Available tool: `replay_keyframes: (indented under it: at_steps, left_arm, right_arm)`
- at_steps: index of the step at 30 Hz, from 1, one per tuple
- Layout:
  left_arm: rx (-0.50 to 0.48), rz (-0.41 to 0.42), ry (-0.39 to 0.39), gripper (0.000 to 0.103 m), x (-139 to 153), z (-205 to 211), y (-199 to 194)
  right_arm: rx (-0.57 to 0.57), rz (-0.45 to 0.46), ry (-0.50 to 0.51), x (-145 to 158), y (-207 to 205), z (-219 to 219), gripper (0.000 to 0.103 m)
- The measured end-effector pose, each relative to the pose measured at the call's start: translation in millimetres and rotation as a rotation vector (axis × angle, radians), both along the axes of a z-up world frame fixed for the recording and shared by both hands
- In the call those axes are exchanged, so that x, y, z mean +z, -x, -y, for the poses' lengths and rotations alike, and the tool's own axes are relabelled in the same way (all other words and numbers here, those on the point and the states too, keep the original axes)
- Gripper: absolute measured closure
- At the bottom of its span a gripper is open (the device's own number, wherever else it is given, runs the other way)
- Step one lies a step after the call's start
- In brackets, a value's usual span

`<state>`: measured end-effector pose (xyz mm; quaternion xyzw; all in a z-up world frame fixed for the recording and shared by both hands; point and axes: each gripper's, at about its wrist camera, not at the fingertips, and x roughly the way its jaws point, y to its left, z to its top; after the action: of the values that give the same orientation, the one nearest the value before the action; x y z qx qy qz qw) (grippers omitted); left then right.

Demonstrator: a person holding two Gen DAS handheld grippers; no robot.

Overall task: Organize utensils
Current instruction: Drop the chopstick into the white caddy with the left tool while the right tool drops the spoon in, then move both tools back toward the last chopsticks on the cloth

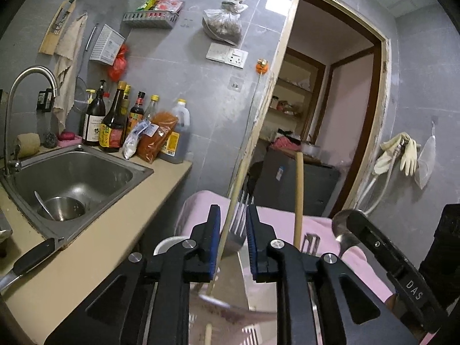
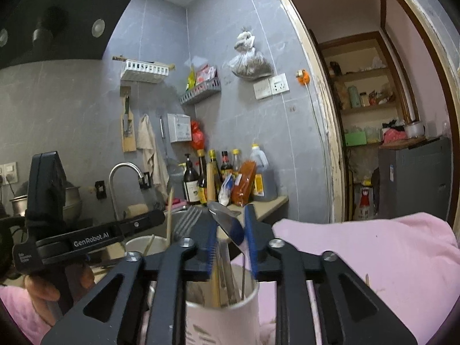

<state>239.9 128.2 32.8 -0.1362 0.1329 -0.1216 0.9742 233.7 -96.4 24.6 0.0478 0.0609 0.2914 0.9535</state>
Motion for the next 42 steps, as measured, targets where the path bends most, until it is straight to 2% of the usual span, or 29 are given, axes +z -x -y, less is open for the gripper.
replay_keyframes:
  at_steps: [2, 6, 9, 10, 11, 13, 16, 17, 19, 22, 23, 27, 32, 36, 42]
  left_arm:
    - [-0.011, -0.007, 0.003, 0.079, -0.3, 0.6, 3.5]
    - [-0.01, 0.009, 0.013, 0.076, 4.3, 2.8, 14.2]
    - [-0.009, 0.033, -0.007, 0.067, 12.9, 10.4, 24.7]
    - [-0.011, 0.043, -0.01, 0.059, 16.4, 13.8, 29.1]
    - [-0.01, 0.051, -0.013, 0.051, 19.7, 17.4, 32.7]
    - [-0.007, 0.082, -0.018, 0.04, 27.4, 26.7, 43.7]
    - [0.005, 0.122, -0.038, 0.024, 38.7, 42.0, 57.2]
    - [0.007, 0.131, -0.046, 0.018, 41.7, 46.1, 59.5]
    - [0.007, 0.165, -0.07, 0.015, 48.7, 59.0, 68.8]
    - [0.01, 0.205, -0.117, 0.005, 54.7, 77.9, 78.8]
    - [0.007, 0.222, -0.129, 0.003, 55.7, 85.1, 82.9]
    - [-0.032, 0.255, -0.156, 0.002, 53.8, 108.8, 93.1]
    - [-0.112, 0.227, -0.189, 0.002, 43.4, 137.9, 93.7]
    - [-0.183, 0.151, -0.211, 0.002, 25.9, 158.4, 88.3]
    - [-0.274, -0.025, -0.238, 0.002, -6.9, 183.7, 73.3]
  right_arm:
    - [0.005, -0.002, -0.01, 0.9, 4.8, 4.7, 0.082]
    - [0.002, 0.012, -0.012, 7.6, 15.4, 10.7, 0.082]
    - [-0.018, 0.033, -0.015, 16.3, 24.7, 17.8, 0.079]
    - [-0.029, 0.043, -0.016, 19.3, 28.4, 21.2, 0.076]
    - [-0.038, 0.052, -0.017, 22.6, 32.4, 25.4, 0.068]
    - [-0.064, 0.073, -0.023, 29.4, 40.9, 35.2, 0.053]
    - [-0.106, 0.113, -0.016, 39.0, 55.1, 49.8, 0.044]
    - [-0.128, 0.125, -0.007, 42.9, 60.7, 55.7, 0.034]
    - [-0.154, 0.15, -0.016, 49.5, 71.6, 69.1, 0.021]
    - [-0.218, 0.195, -0.015, 57.4, 89.6, 90.1, 0.008]
    - [-0.24, 0.208, -0.009, 59.3, 94.9, 96.7, 0.0]
    - [-0.304, 0.246, 0.017, 61.5, 113.9, 120.4, 0.0]
    - [-0.358, 0.244, 0.076, 56.5, 127.9, 142.5, 0.0]
    - [-0.383, 0.211, 0.101, 49.0, 131.8, 162.0, 0.0]
    - [-0.394, 0.138, 0.132, 34.1, 124.8, 182.9, 0.0]
